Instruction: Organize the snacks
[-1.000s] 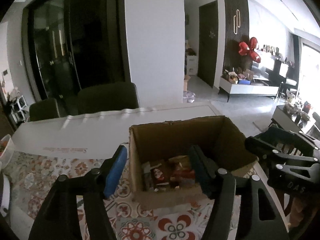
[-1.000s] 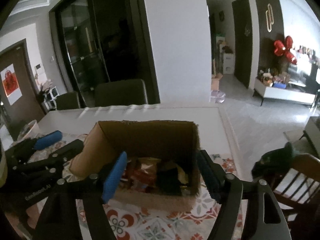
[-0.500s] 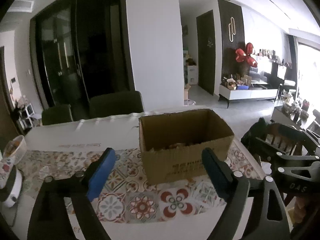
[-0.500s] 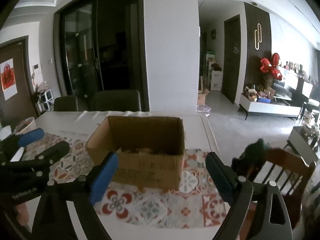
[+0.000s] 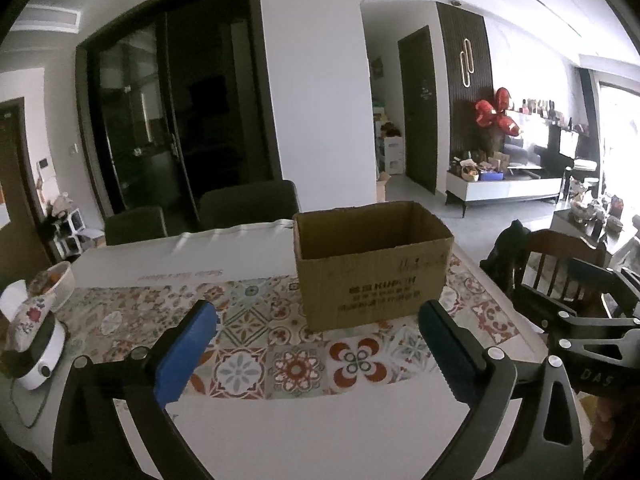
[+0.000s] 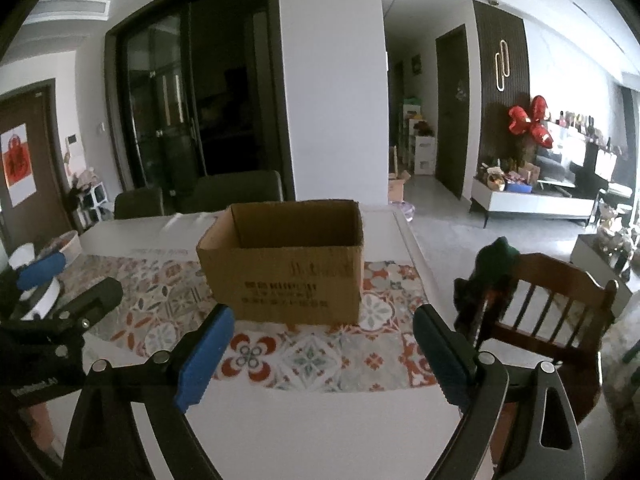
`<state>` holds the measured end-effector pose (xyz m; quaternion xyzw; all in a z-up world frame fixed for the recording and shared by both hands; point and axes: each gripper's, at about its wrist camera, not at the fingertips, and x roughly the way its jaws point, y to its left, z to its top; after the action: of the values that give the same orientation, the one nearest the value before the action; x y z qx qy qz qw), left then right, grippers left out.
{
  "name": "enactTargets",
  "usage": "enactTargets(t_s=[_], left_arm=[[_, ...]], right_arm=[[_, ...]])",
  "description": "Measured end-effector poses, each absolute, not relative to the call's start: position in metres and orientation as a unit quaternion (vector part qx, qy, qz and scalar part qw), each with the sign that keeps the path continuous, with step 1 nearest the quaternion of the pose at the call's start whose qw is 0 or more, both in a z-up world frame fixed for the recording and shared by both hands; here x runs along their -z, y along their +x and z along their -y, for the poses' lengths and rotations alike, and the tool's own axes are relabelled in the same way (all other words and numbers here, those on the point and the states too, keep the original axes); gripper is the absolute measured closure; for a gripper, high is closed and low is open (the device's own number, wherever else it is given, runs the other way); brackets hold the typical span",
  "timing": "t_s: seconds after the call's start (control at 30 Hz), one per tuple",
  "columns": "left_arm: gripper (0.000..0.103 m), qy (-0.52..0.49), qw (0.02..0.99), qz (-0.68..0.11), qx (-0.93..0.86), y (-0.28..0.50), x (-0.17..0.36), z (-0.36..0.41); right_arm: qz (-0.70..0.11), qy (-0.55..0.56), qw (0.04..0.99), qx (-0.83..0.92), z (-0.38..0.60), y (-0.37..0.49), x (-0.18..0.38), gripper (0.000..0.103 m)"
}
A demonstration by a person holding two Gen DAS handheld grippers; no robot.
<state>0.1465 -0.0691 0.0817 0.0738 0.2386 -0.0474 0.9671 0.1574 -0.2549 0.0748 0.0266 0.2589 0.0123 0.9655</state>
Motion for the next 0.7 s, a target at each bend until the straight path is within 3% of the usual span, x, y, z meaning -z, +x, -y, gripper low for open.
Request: enactTargets(t_s=[0.7], left_arm=[[0.0, 0.107, 0.966, -0.232, 0.051, 0.102, -0.07, 0.069]], right_arm=[[-0.277, 0.009, 0.961, -0.013, 0.251, 0.113, -0.063, 0.011]])
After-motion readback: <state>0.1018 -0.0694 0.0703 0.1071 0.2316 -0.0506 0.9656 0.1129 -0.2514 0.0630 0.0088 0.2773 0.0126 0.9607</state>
